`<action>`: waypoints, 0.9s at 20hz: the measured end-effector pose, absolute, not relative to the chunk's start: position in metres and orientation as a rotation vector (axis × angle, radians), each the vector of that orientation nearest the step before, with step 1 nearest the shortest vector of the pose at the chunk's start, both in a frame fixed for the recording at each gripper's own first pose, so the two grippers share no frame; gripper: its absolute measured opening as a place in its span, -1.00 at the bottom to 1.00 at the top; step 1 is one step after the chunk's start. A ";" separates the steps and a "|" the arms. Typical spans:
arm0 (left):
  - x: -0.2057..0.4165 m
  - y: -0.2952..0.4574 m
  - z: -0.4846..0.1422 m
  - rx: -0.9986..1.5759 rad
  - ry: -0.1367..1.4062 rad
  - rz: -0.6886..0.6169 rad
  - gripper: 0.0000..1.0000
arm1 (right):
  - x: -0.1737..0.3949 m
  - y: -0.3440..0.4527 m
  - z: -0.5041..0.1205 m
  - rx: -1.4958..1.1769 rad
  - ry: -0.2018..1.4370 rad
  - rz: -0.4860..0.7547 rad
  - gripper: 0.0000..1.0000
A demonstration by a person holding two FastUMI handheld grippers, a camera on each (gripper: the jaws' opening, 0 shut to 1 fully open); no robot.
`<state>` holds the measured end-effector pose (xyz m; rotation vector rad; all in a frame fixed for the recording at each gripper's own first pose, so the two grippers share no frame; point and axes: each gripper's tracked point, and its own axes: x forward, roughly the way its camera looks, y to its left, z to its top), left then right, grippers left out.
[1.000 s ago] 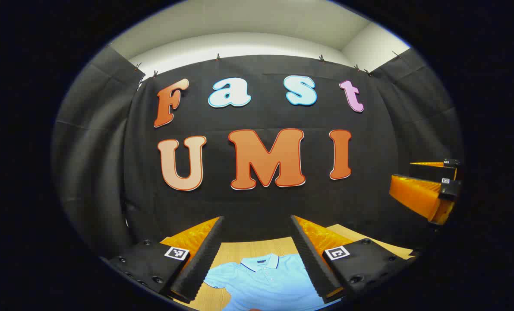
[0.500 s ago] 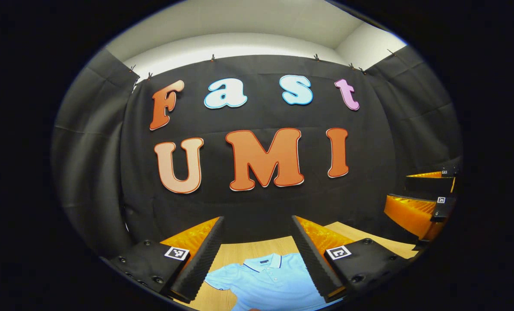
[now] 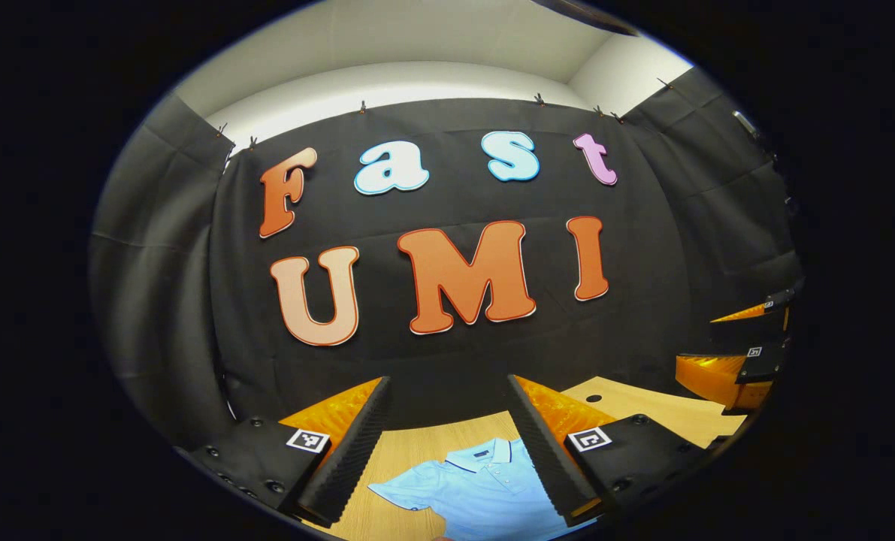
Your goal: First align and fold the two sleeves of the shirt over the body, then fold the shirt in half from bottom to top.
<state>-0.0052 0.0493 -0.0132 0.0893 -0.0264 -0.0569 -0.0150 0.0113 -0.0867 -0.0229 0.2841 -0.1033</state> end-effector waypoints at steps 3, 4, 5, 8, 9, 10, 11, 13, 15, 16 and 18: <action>-0.008 0.058 -0.025 0.078 -0.001 -0.038 0.99 | -0.016 0.004 -0.104 -0.017 0.342 -0.109 0.96; -0.010 0.061 -0.032 0.078 0.011 -0.036 0.99 | -0.018 0.005 -0.111 -0.011 0.370 -0.104 0.96; -0.013 0.063 -0.038 0.079 0.028 -0.036 0.99 | -0.022 0.005 -0.120 -0.006 0.399 -0.099 0.96; -0.018 0.068 -0.063 0.089 0.087 -0.022 0.99 | -0.023 0.011 -0.141 -0.003 0.477 -0.071 0.96; -0.018 0.071 -0.069 0.092 0.104 -0.016 0.99 | -0.021 0.012 -0.146 -0.003 0.498 -0.063 0.96; -0.017 0.072 -0.073 0.094 0.117 -0.009 0.99 | -0.019 0.012 -0.150 -0.005 0.515 -0.056 0.96; -0.015 0.074 -0.076 0.092 0.124 -0.004 0.99 | -0.017 0.012 -0.155 -0.007 0.529 -0.052 0.96; -0.011 0.078 -0.078 0.084 0.130 0.001 0.99 | -0.011 0.008 -0.167 -0.015 0.575 -0.060 0.96; -0.005 0.081 -0.081 0.077 0.137 -0.001 0.99 | -0.005 0.004 -0.185 -0.005 0.649 -0.090 0.96; -0.001 0.082 -0.084 0.071 0.142 -0.009 0.99 | -0.002 0.002 -0.193 0.010 0.682 -0.113 0.96; 0.007 0.084 -0.086 0.059 0.149 -0.031 0.99 | 0.007 0.003 -0.211 0.044 0.740 -0.142 0.96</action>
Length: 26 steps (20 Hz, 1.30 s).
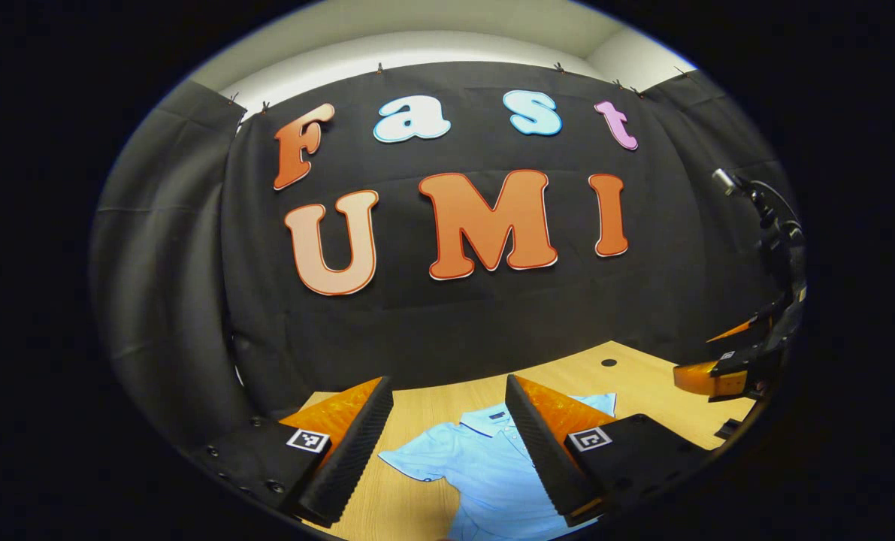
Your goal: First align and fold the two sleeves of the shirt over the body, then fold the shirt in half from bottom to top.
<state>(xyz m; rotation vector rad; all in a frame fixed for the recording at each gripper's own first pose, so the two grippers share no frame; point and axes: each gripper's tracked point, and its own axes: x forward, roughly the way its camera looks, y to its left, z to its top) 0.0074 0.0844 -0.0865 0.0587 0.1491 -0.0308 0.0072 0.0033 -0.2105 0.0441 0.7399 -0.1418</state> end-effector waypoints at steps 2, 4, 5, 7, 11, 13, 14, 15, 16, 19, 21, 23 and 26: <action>0.016 0.086 -0.090 0.050 0.156 -0.062 0.99 | 0.018 0.000 -0.226 0.049 0.781 -0.171 0.96; 0.021 0.085 -0.097 0.051 0.167 -0.095 0.99 | 0.028 -0.008 -0.241 0.026 0.817 -0.201 0.96; 0.023 0.086 -0.100 0.053 0.176 -0.104 0.99 | 0.032 -0.011 -0.248 0.019 0.843 -0.207 0.96; 0.029 0.091 -0.105 0.064 0.188 -0.103 0.97 | 0.045 -0.014 -0.263 0.020 0.890 -0.183 0.96; 0.036 0.098 -0.115 0.105 0.212 -0.024 0.99 | 0.072 -0.024 -0.301 0.065 1.005 -0.144 0.96; 0.035 0.095 -0.130 0.092 0.258 0.017 0.99 | 0.089 -0.036 -0.322 0.068 1.039 -0.130 0.95; 0.034 0.091 -0.138 0.082 0.284 0.032 0.99 | 0.096 -0.042 -0.334 0.068 1.062 -0.131 0.96; 0.034 0.088 -0.145 0.080 0.306 0.047 0.99 | 0.101 -0.047 -0.348 0.077 1.088 -0.132 0.94; 0.035 0.087 -0.149 0.088 0.324 0.065 0.99 | 0.106 -0.052 -0.360 0.095 1.121 -0.143 0.93; 0.033 0.083 -0.164 0.136 0.383 0.103 0.99 | 0.120 -0.061 -0.398 0.160 1.195 -0.164 0.91; 0.030 0.082 -0.172 0.151 0.422 0.122 0.99 | 0.126 -0.068 -0.417 0.166 1.241 -0.170 0.87; 0.026 0.083 -0.175 0.163 0.455 0.144 0.97 | 0.134 -0.072 -0.436 0.174 1.278 -0.178 0.82; 0.019 0.084 -0.179 0.169 0.483 0.194 1.00 | 0.143 -0.072 -0.462 0.230 1.324 -0.211 0.74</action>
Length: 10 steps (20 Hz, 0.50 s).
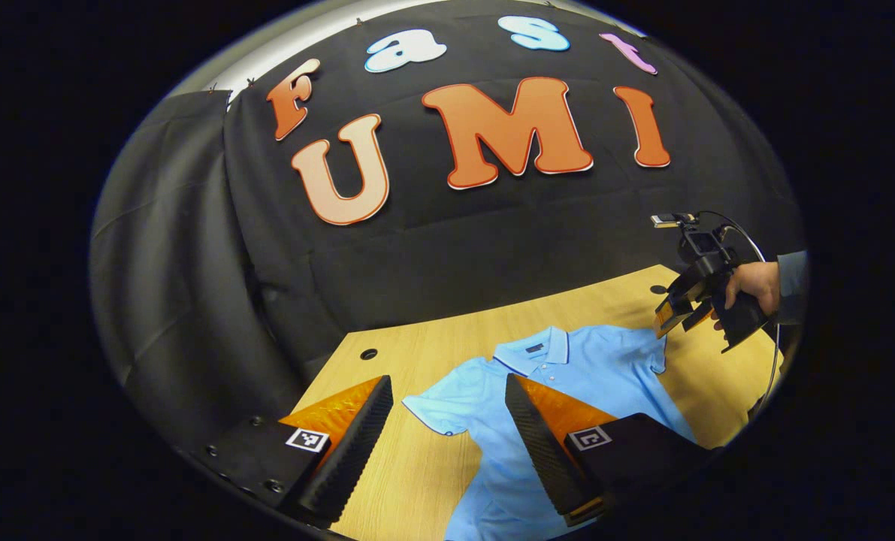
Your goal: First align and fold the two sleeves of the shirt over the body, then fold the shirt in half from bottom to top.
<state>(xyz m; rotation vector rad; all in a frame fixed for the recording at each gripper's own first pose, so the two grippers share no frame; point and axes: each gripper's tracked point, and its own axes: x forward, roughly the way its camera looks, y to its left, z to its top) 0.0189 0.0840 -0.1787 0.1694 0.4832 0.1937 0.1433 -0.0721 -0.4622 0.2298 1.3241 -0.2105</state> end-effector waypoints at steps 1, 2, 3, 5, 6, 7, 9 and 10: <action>0.015 0.082 -0.182 0.165 0.495 0.204 0.99 | 0.143 -0.074 -0.472 0.232 1.345 -0.221 0.72; 0.012 0.083 -0.182 0.162 0.505 0.216 0.99 | 0.142 -0.076 -0.481 0.228 1.367 -0.231 0.70; 0.011 0.083 -0.183 0.159 0.513 0.225 0.99 | 0.141 -0.077 -0.488 0.226 1.383 -0.239 0.67; 0.007 0.081 -0.182 0.158 0.524 0.237 0.99 | 0.139 -0.081 -0.500 0.223 1.415 -0.263 0.57; 0.005 0.081 -0.181 0.160 0.527 0.242 0.99 | 0.138 -0.082 -0.505 0.225 1.428 -0.271 0.54; 0.004 0.081 -0.182 0.162 0.529 0.246 0.99 | 0.138 -0.081 -0.509 0.231 1.439 -0.276 0.51; 0.000 0.082 -0.178 0.165 0.529 0.254 0.99 | 0.141 -0.080 -0.513 0.225 1.453 -0.294 0.36; -0.001 0.083 -0.177 0.165 0.531 0.259 0.99 | 0.141 -0.079 -0.515 0.216 1.453 -0.288 0.27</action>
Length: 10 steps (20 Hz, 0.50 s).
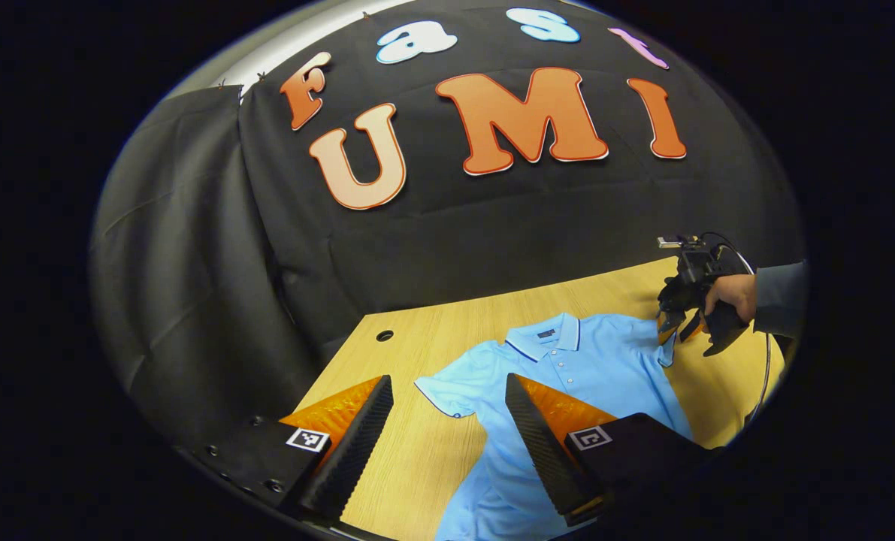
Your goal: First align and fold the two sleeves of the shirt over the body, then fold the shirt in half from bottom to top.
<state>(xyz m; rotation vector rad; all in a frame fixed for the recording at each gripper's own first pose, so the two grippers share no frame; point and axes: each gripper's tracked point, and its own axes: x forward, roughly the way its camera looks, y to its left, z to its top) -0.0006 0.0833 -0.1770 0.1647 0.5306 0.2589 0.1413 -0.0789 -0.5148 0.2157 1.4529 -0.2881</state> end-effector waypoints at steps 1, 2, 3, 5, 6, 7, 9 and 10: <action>-0.002 0.085 -0.177 0.166 0.531 0.263 0.99 | 0.142 -0.079 -0.515 0.192 1.464 -0.292 0.23; -0.003 0.086 -0.176 0.167 0.532 0.268 0.99 | 0.144 -0.077 -0.514 0.192 1.464 -0.283 0.15; -0.005 0.086 -0.175 0.168 0.531 0.271 0.99 | 0.146 -0.077 -0.513 0.197 1.464 -0.294 -0.01; -0.007 0.088 -0.174 0.166 0.528 0.275 0.99 | 0.149 -0.077 -0.515 0.226 1.460 -0.322 -0.40; -0.008 0.089 -0.174 0.164 0.528 0.276 0.99 | 0.149 -0.076 -0.515 0.239 1.461 -0.321 -0.63; -0.009 0.091 -0.176 0.161 0.529 0.277 0.99 | 0.151 -0.075 -0.515 0.254 1.455 -0.307 -0.77; -0.011 0.092 -0.177 0.150 0.529 0.277 0.99 | 0.155 -0.071 -0.511 0.315 1.453 -0.284 -0.89; -0.011 0.093 -0.177 0.148 0.530 0.275 0.99 | 0.161 -0.072 -0.507 0.335 1.432 -0.276 -0.91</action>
